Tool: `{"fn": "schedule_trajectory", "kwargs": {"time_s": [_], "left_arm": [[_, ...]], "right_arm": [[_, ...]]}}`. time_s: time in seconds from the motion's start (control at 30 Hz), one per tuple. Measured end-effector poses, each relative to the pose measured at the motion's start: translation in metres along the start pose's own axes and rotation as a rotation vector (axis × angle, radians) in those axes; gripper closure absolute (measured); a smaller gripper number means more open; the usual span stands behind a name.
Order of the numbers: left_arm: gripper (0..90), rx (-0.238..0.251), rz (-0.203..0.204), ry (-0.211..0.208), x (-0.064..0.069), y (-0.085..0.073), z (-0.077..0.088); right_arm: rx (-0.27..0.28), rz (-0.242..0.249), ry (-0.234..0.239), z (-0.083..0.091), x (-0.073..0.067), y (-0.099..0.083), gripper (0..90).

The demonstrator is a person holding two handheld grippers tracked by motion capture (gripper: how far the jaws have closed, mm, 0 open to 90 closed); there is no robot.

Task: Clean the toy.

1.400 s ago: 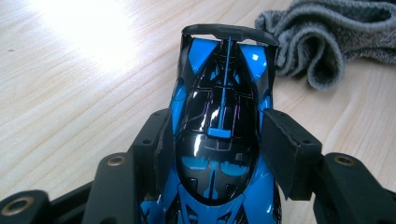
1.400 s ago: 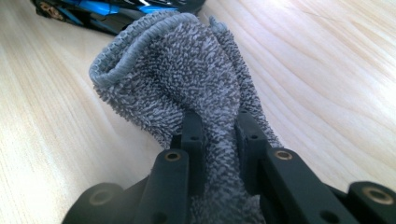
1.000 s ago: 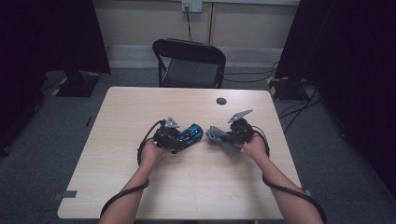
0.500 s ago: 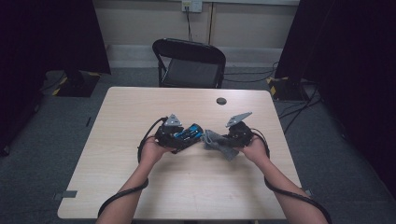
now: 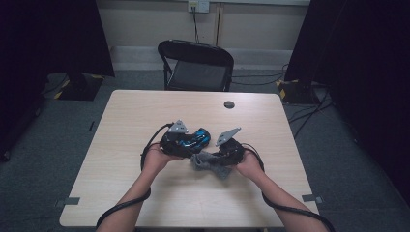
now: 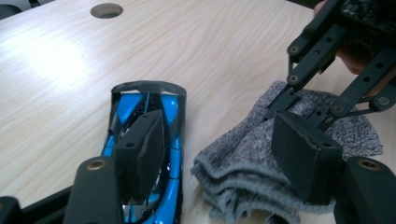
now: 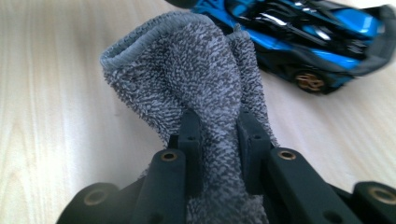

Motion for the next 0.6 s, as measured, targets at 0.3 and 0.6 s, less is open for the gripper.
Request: {"fn": "schedule_trajectory", "kwargs": {"time_s": [0.3,0.6], "left_arm": [[34.6,0.004,0.006,-0.021,0.002,0.000,-0.003],[34.4,-0.020,-0.048,-0.086,0.014,0.002,-0.020]], "right_arm": [[0.016,-0.050,0.006,0.005,0.004,0.002,55.4],[0.038,-0.110,-0.067,0.023,0.028,0.001,43.5]]}}
Point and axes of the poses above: each handheld gripper's, and its own axes: z roughly backward along the jaws, y roughly out of its top, x roughly to its right, the point moved 4 cm from there along -z, roughly forward along the jaws, and after that the axes turned 12 degrees about -y, right-handed, at the moved point
